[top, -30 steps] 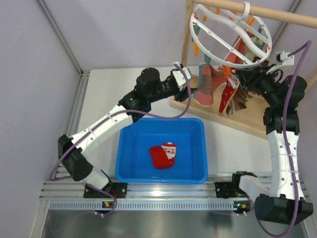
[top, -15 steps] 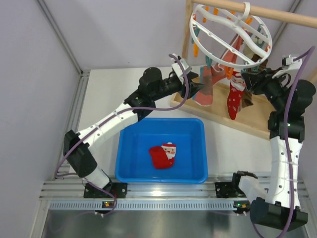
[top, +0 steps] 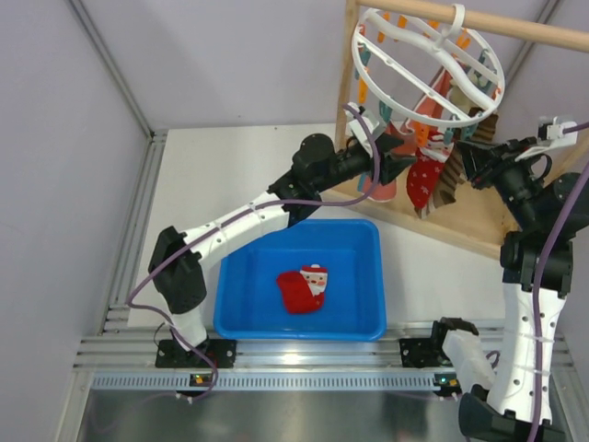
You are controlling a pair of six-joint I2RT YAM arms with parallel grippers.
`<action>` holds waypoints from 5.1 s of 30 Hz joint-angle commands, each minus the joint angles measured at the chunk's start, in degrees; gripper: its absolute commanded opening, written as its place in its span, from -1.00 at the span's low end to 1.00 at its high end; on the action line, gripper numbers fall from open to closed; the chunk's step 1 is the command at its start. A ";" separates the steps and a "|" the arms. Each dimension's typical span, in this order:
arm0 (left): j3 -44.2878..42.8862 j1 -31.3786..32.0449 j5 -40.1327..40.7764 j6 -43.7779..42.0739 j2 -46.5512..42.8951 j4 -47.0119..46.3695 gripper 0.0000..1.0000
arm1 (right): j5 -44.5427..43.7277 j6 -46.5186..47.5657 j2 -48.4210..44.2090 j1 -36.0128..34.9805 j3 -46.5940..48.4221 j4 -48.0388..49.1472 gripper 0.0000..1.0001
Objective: Clip the socks to the hanger
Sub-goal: Open the clamp at the hanger.
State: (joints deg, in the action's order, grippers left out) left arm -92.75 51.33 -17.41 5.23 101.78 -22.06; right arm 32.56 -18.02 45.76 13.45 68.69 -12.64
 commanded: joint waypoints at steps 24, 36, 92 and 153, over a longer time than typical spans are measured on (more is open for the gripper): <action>-9.12 2.46 6.95 -3.48 8.09 -9.40 0.12 | -30.71 4.31 5.92 -24.52 -1.97 9.21 -0.42; -11.22 3.07 8.18 -4.71 9.76 -7.82 0.13 | -29.48 2.99 6.89 -26.37 -3.73 12.29 -0.17; -9.73 -6.59 -18.10 18.75 14.67 -32.33 0.40 | -23.95 4.75 7.59 -18.73 2.51 5.52 -0.50; -11.66 3.78 -8.07 -11.92 7.91 -7.73 -0.81 | -5.30 -0.70 6.72 -12.57 0.84 2.98 -0.03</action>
State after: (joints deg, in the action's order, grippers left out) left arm -102.35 53.19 -19.86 -7.49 111.98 -29.69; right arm 29.34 -19.25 53.28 1.34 70.46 -11.00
